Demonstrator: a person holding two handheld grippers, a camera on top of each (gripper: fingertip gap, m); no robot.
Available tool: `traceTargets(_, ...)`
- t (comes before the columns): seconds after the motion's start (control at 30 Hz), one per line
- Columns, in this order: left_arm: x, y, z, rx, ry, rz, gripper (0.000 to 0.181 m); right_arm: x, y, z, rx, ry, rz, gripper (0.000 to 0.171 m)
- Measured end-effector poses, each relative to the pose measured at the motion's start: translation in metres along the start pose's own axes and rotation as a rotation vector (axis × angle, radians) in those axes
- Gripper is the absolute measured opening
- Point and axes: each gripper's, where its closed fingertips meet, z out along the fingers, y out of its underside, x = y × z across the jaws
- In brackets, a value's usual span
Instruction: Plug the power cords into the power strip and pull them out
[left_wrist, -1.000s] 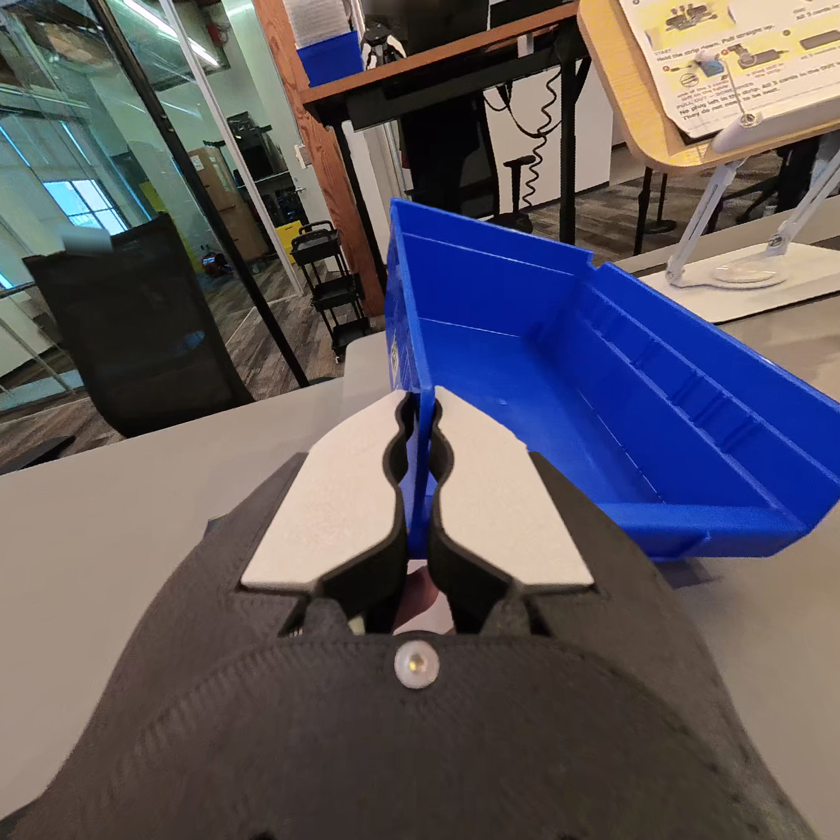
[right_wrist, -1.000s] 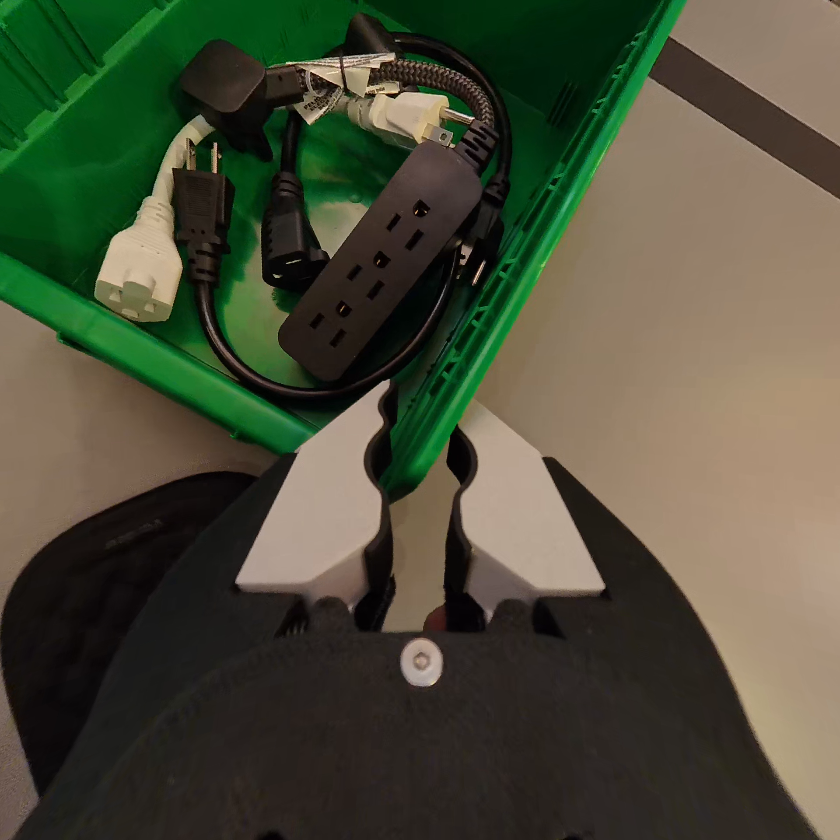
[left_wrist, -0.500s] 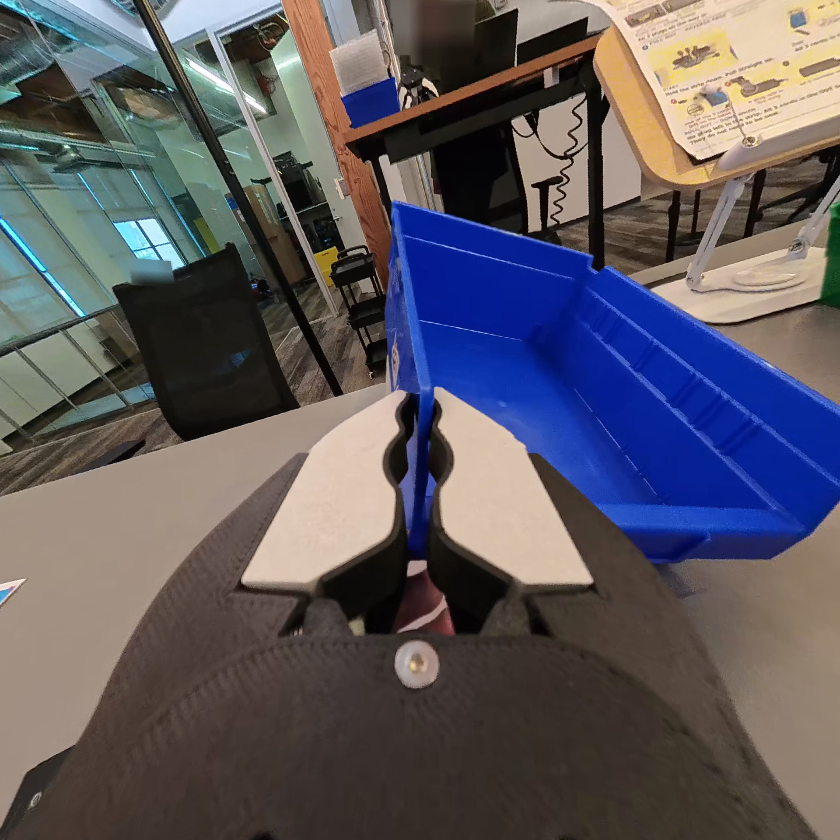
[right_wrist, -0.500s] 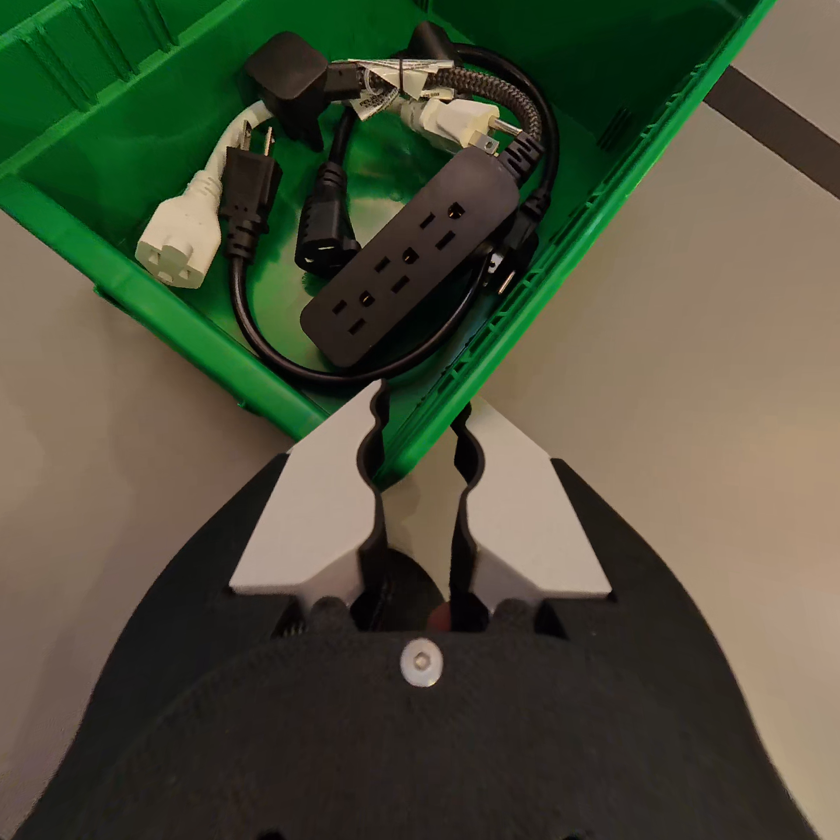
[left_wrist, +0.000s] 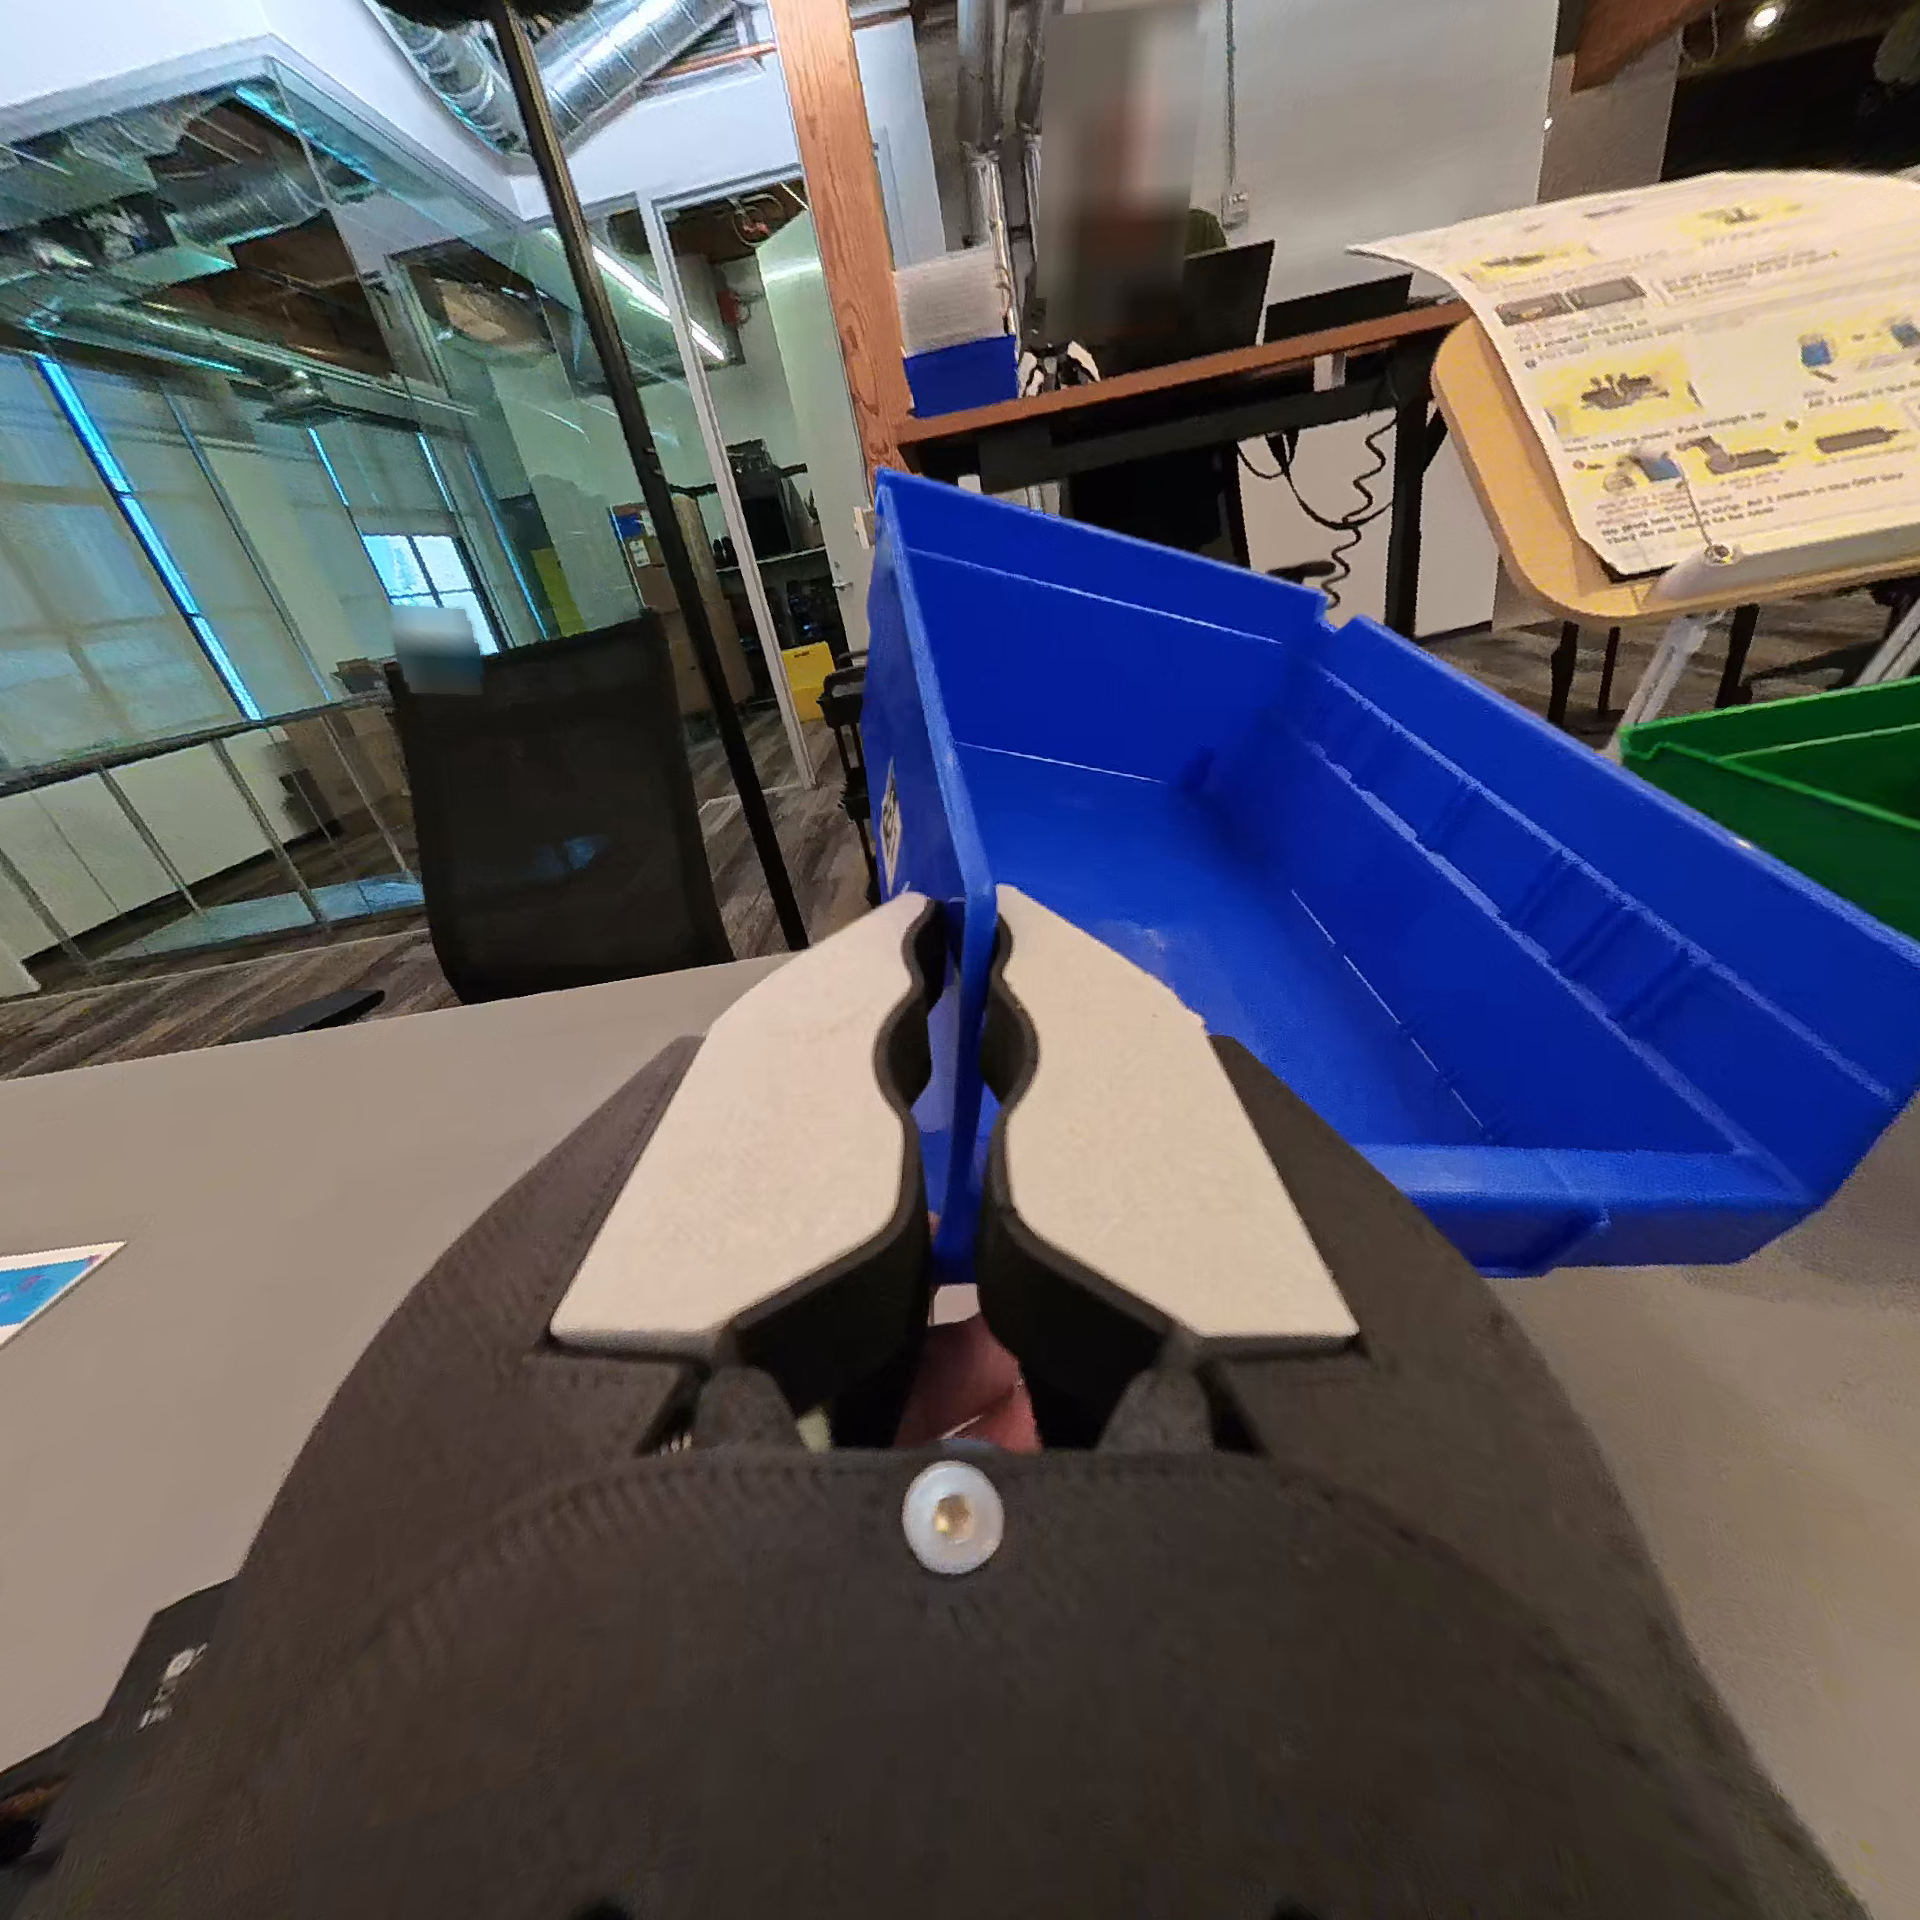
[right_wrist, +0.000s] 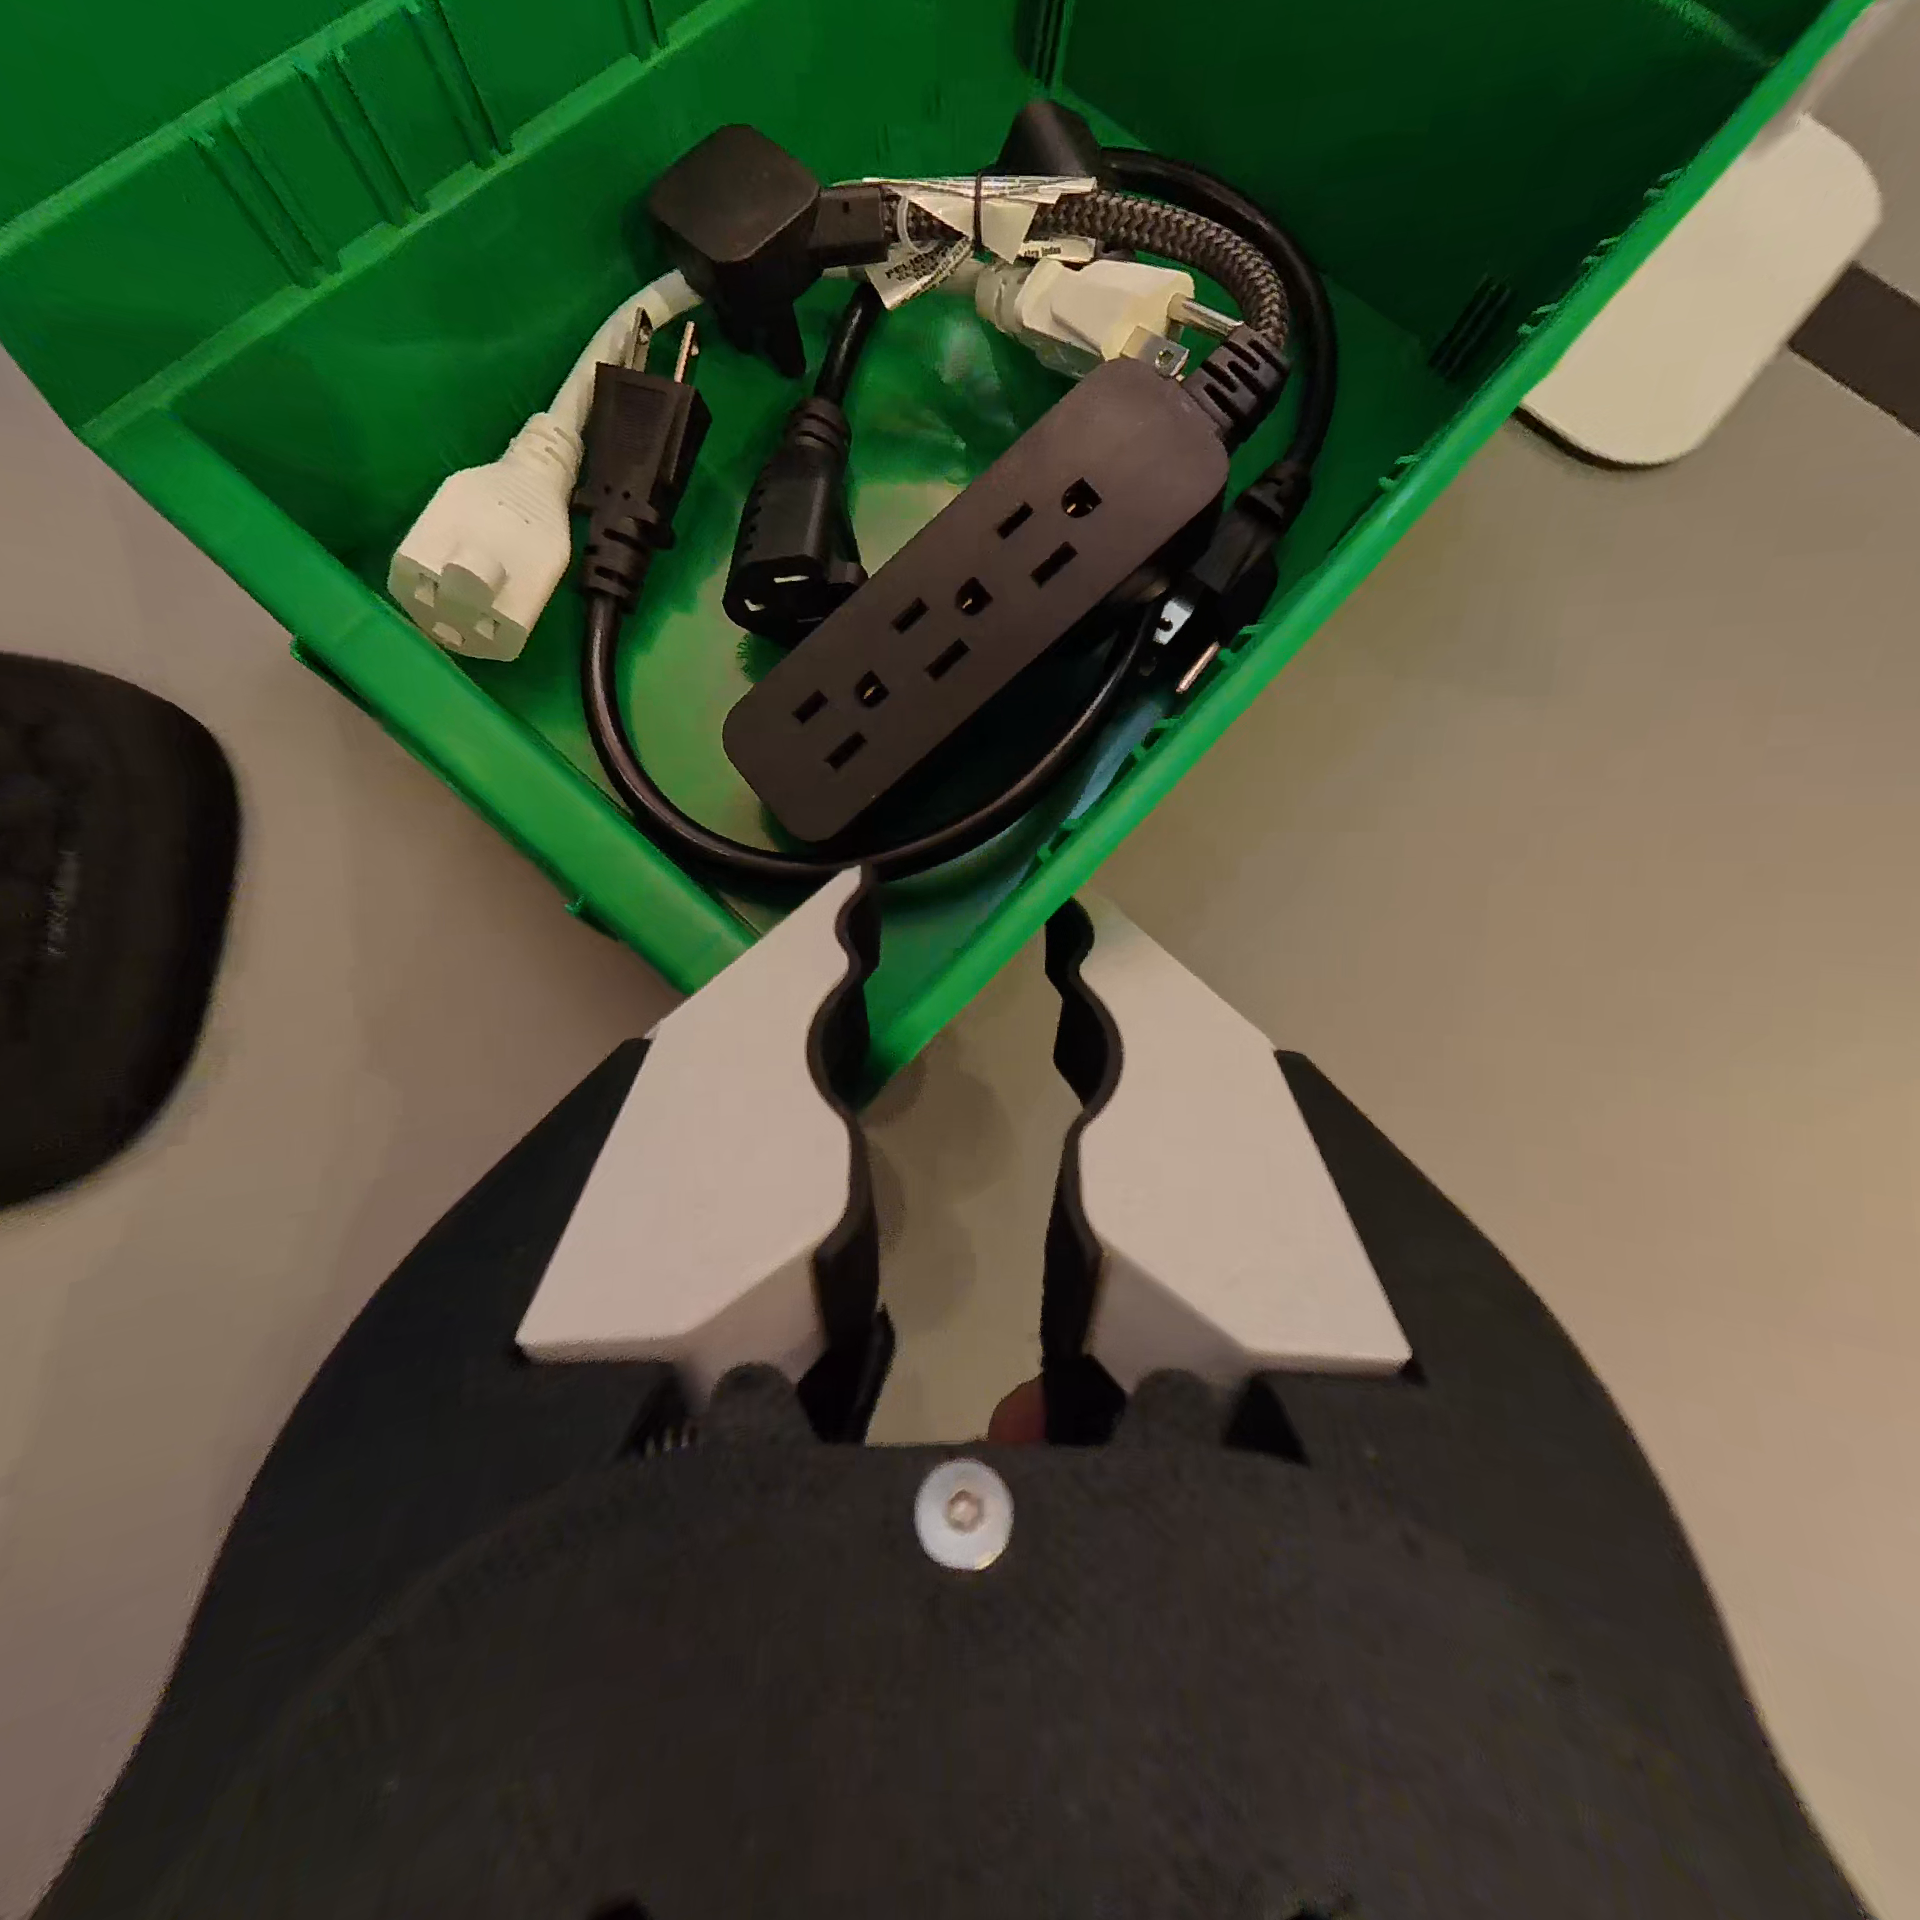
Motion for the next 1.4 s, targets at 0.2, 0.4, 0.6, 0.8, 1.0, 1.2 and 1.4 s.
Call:
traceTargets(0.2, -0.021, -0.007, -0.020, 0.049, -0.040, -0.042, 0.002, -0.044, -0.028, 0.028, 0.003, -0.083, -0.024, 0.037)
traceTargets(0.4, -0.037, -0.006, -0.035, 0.077, -0.067, -0.074, 0.003, -0.089, -0.056, 0.054, 0.030, -0.132, -0.047, 0.040)
traceTargets(0.6, -0.050, -0.008, -0.049, 0.102, -0.088, -0.092, 0.003, -0.120, -0.083, 0.079, 0.067, -0.158, -0.030, 0.040)
traceTargets(0.8, -0.060, -0.013, -0.059, 0.120, -0.105, -0.102, 0.003, -0.154, -0.103, 0.109, 0.070, -0.222, 0.026, 0.048)
traceTargets(1.0, -0.067, -0.020, -0.066, 0.138, -0.113, -0.106, 0.004, -0.187, -0.124, 0.125, 0.088, -0.259, 0.072, 0.054)
traceTargets(1.2, -0.070, -0.034, -0.071, 0.163, -0.125, -0.089, 0.004, -0.210, -0.140, 0.135, 0.109, -0.269, 0.067, 0.065)
traceTargets(1.4, -0.063, -0.053, -0.073, 0.197, -0.115, -0.088, 0.004, -0.203, -0.142, 0.122, 0.144, -0.227, 0.010, 0.078)
